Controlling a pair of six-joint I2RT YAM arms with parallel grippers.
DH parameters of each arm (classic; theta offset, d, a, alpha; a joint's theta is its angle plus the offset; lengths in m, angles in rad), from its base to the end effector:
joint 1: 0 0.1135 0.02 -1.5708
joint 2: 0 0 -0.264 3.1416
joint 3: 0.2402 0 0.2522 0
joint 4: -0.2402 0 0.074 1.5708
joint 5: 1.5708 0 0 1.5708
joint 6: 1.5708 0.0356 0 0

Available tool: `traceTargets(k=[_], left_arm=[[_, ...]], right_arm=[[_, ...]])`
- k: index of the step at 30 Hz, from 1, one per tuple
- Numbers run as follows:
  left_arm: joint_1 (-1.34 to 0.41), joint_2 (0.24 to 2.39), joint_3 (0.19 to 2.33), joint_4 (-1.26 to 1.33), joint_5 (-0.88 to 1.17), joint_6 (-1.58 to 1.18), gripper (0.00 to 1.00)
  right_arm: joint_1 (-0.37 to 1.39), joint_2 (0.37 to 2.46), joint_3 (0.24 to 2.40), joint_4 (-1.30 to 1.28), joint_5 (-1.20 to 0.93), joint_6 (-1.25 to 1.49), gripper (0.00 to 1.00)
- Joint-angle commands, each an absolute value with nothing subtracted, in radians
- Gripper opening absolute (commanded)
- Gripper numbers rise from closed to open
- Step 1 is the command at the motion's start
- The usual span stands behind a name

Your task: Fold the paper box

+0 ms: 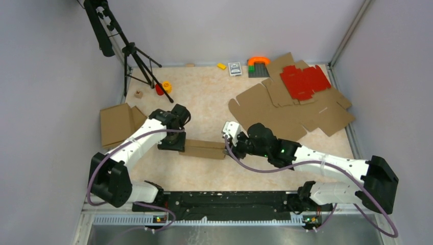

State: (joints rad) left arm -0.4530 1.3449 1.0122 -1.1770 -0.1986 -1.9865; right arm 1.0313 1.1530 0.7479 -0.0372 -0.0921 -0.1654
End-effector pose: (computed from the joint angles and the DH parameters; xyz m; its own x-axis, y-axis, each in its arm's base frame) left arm 0.1997 -0.0894 0.2388 -0.0202 -0.9876 -0.1555 -0.9899 0.0416 -0.1354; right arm 0.1311 0.2252 0.2665 -0.0692 -0.4347 -0.8979 -0.9210 0.3738 -0.1100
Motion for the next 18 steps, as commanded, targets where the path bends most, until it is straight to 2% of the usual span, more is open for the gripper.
traceTargets(k=[1, 7, 9, 18], left_arm=[[-0.452, 1.354, 1.041, -1.194, -0.221, -1.963, 0.00], [-0.451, 1.326, 1.010, -1.150, -0.228, -1.962, 0.00], [-0.450, 1.319, 1.004, -1.140, -0.231, -1.961, 0.03], [-0.450, 1.327, 0.996, -1.120, -0.214, -1.950, 0.03]], right_arm=[[1.056, 1.152, 0.784, -0.034, -0.122, -0.209, 0.50], [1.075, 1.184, 0.801, -0.062, -0.054, -0.221, 0.49], [1.075, 1.195, 0.810, -0.067, -0.007, -0.212, 0.47], [1.078, 1.235, 0.850, -0.081, 0.135, -0.179, 0.31]])
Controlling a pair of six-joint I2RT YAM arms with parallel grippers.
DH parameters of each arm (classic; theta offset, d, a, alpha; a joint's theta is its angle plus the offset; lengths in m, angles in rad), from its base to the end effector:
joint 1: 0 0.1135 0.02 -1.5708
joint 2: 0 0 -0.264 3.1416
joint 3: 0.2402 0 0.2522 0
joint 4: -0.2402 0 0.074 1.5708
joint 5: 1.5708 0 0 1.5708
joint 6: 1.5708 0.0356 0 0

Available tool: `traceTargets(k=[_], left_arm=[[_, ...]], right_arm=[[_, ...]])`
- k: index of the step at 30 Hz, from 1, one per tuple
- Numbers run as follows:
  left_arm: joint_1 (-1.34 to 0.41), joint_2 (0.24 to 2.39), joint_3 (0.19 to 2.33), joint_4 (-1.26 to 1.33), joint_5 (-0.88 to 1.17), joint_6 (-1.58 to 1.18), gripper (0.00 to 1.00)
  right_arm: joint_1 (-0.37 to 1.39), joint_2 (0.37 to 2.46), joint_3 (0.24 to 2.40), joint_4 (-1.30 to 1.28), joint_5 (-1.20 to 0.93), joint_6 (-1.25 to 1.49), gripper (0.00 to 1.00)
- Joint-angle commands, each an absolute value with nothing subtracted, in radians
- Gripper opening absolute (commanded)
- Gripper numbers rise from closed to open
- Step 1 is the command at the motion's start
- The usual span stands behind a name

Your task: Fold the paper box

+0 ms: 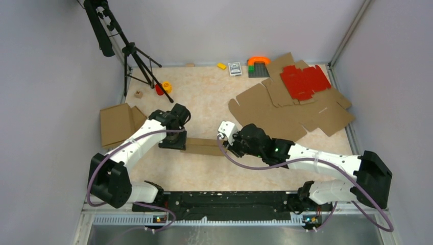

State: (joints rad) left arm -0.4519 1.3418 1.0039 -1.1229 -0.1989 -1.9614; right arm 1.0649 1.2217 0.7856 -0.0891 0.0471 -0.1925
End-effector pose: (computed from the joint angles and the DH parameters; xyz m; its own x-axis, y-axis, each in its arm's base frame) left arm 0.2037 -0.0911 0.2378 -0.0373 -0.9895 -0.1398 -0.9824 0.0620 -0.1763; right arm 0.1332 0.2370 0.2576 -0.0751 -0.5299 -0.8447 -0.8847 0.4262 -0.1887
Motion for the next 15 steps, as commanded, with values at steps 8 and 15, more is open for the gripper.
traceTargets(k=[8, 15], left_arm=[[-0.448, 1.362, 1.016, -1.136, -0.203, -1.934, 0.01], [-0.434, 1.414, 1.039, -1.139, -0.161, -1.891, 0.00]], right_arm=[[1.103, 1.251, 0.862, -0.053, 0.226, -0.167, 0.21], [1.115, 1.272, 0.873, -0.006, 0.283, -0.119, 0.14]])
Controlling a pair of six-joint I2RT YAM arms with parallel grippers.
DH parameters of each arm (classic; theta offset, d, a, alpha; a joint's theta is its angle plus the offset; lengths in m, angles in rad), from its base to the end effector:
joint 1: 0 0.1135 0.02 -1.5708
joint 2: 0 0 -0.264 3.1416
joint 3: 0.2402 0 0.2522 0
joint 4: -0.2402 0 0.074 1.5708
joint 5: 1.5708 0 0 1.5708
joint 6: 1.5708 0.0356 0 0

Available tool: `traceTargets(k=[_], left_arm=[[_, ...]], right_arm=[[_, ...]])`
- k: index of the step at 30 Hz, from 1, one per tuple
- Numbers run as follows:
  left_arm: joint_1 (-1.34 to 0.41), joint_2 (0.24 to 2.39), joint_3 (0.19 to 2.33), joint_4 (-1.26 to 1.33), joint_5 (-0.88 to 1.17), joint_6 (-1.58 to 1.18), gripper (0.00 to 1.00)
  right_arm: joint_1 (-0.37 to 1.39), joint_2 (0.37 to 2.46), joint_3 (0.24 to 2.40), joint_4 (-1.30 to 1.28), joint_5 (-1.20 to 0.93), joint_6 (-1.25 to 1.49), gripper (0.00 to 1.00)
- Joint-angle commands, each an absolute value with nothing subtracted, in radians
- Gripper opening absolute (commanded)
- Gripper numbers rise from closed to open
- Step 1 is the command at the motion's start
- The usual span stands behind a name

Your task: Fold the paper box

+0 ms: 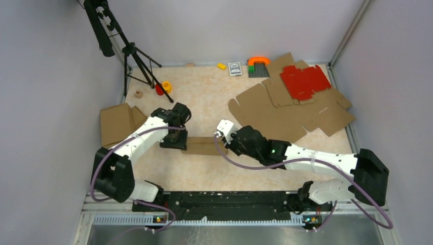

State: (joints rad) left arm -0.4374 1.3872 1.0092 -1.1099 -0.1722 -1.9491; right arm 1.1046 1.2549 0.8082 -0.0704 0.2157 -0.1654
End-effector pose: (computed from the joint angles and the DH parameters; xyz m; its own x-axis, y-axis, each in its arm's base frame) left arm 0.2115 -0.0922 0.2297 -0.0425 -0.9909 -0.1281 -0.9883 0.0605 -0.1400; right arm 0.1324 0.2461 0.2590 -0.0893 -0.5352 -0.8400 -0.8148 0.5243 -0.2475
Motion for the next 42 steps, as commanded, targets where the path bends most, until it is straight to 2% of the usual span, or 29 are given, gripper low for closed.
traceTargets(k=[1, 9, 15, 21, 23, 26, 32, 35, 39, 42], left_arm=[[-0.434, 1.420, 1.042, -1.140, -0.156, -1.888, 0.00], [-0.432, 1.442, 1.053, -1.158, -0.154, -1.889, 0.00], [-0.432, 1.449, 1.053, -1.151, -0.149, -1.888, 0.00], [-0.432, 1.449, 1.054, -1.152, -0.146, -1.890, 0.00], [-0.432, 1.445, 1.054, -1.151, -0.145, -1.892, 0.00], [-0.432, 1.442, 1.052, -1.147, -0.141, -1.895, 0.00], [-0.432, 1.441, 1.048, -1.120, -0.134, -1.859, 0.00], [-0.431, 1.432, 1.045, -1.084, -0.133, -1.826, 0.00], [-0.431, 1.414, 1.060, -1.099, -0.169, -1.801, 0.11], [-0.429, 1.397, 1.058, -1.107, -0.176, -1.800, 0.15]], right_arm=[[1.115, 1.275, 0.885, -0.007, 0.280, -0.100, 0.13], [1.115, 1.311, 0.982, -0.128, 0.285, 0.048, 0.02], [1.114, 1.389, 1.138, -0.342, 0.254, 0.166, 0.01], [1.114, 1.418, 1.200, -0.402, 0.232, 0.229, 0.00], [1.116, 1.423, 1.210, -0.416, 0.228, 0.242, 0.03], [1.124, 1.411, 1.189, -0.412, 0.250, 0.226, 0.24], [1.137, 1.341, 1.048, -0.289, 0.277, 0.074, 0.44], [1.137, 1.295, 1.001, -0.225, 0.224, 0.011, 0.63], [1.138, 1.263, 1.000, -0.199, 0.083, -0.091, 0.90], [1.138, 1.337, 1.074, -0.268, 0.042, -0.165, 0.95]])
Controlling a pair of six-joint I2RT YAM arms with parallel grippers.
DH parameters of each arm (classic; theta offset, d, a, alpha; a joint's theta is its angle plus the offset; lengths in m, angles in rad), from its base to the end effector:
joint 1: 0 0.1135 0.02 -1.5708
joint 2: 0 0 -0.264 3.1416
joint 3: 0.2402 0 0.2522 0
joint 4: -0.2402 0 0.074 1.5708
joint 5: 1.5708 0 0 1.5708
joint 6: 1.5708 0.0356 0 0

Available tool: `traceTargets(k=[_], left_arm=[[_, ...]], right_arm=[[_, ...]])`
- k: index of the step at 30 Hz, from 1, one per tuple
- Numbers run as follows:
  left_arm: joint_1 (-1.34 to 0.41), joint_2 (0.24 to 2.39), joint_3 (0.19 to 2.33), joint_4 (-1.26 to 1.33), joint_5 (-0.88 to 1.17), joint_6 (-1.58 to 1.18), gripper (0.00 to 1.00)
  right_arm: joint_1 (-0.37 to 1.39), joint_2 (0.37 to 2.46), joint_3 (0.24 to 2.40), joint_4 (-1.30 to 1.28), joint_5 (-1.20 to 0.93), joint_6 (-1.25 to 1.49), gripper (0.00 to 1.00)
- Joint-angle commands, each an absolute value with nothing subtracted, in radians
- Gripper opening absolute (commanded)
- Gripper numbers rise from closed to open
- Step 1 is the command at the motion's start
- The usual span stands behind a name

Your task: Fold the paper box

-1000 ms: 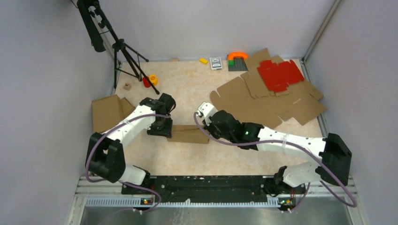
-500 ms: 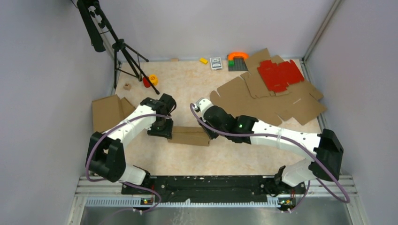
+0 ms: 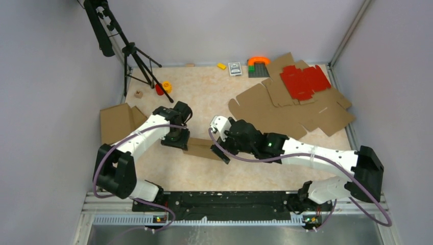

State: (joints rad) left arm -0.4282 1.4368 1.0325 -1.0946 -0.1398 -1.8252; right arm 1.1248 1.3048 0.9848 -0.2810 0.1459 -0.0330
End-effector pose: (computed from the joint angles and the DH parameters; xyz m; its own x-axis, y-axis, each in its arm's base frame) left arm 0.2217 -0.0957 0.2250 -0.1608 -0.9801 -0.1164 -0.9793 0.1731 -0.1045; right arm 0.1307 0.2613 0.2863 -0.2160 -0.5275 -0.8216 -0.8485 0.5178 -0.1094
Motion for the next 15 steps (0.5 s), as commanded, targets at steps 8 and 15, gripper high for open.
traceTargets(k=[8, 15], left_arm=[[-0.428, 1.375, 1.048, -1.088, -0.159, -1.766, 0.16], [-0.424, 1.360, 1.045, -1.078, -0.156, -1.721, 0.24]], right_arm=[[1.091, 1.510, 1.157, -0.277, -0.096, -0.225, 0.97], [1.048, 1.566, 1.158, -0.297, -0.164, -0.244, 0.75]])
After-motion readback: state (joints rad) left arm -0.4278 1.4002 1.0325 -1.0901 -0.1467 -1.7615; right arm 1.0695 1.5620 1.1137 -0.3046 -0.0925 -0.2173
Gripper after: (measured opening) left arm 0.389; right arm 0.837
